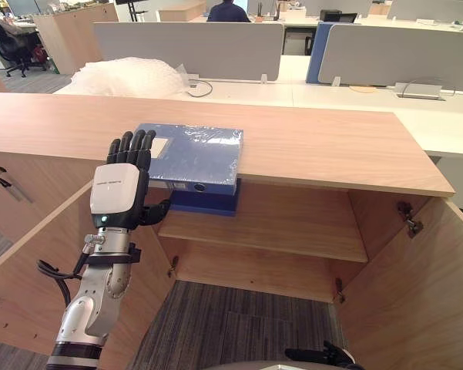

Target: Walk over to the cabinet, pick up the folder, carry it to the office cabinet, place the folder inside the office cabinet, then close the office cabinet door

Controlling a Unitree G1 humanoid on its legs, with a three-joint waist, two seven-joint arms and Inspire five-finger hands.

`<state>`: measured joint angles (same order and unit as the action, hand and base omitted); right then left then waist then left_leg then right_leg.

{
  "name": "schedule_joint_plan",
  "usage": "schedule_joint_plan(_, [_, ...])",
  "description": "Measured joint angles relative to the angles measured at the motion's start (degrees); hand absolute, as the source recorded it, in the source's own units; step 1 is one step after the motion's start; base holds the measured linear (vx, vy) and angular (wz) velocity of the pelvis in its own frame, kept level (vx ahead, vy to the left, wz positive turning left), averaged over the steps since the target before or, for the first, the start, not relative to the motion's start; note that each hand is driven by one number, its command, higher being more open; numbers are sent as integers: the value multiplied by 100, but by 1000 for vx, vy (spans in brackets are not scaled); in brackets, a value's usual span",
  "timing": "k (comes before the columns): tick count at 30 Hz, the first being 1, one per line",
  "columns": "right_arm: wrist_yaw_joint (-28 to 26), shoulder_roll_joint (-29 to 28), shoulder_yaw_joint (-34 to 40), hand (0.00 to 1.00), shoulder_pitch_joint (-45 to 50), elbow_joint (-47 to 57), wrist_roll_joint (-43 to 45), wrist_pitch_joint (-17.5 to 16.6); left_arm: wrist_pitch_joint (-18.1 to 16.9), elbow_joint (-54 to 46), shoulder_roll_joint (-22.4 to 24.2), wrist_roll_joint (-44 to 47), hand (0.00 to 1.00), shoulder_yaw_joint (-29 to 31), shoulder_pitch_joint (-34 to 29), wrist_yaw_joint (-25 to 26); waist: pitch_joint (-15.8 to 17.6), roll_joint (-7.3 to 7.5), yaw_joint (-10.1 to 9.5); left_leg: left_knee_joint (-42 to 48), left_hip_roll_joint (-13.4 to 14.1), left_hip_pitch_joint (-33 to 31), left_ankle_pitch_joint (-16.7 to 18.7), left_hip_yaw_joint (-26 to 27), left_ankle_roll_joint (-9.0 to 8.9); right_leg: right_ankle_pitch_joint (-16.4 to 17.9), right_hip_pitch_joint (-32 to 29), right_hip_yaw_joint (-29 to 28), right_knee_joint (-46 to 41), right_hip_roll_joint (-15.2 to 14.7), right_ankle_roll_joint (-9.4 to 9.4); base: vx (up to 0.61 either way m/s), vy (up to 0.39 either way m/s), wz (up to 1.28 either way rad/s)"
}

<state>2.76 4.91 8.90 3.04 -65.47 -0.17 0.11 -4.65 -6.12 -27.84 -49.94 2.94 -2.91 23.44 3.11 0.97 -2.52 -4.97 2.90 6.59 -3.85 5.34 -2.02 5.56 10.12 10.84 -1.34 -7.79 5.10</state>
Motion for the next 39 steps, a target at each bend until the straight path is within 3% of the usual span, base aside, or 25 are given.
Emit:
schedule_joint_plan(26, [-88,-3,-110,100,26,172,-209,3,145,830,-224,-130,100,-289,751,-227,-36,23,87,0,10,-62,5,88,-9,-119,-124,-172,64,8,8,-10,-3,-2])
schedule_joint_plan(27, [-88,-3,-114,100,28,175,-210,3,153,914,-224,-128,0,-313,790,-247,-40,24,87,0,10,-62,5,89,-9,-121,-125,-175,64,8,9,0,0,0])
schedule_joint_plan(33, [-89,-4,-116,100,29,178,-211,4,144,1088,-223,-128,0,-456,792,-410,-46,27,95,0,10,-55,5,120,-9,-129,-134,-201,64,7,11,-3,-1,-1])
schedule_joint_plan(39, [-92,3,-107,100,41,179,-210,11,148,1116,-233,-204,0,-416,990,-256,-80,17,109,0,11,-11,5,146,-8,-139,-112,-223,63,6,8,-9,-1,-1])
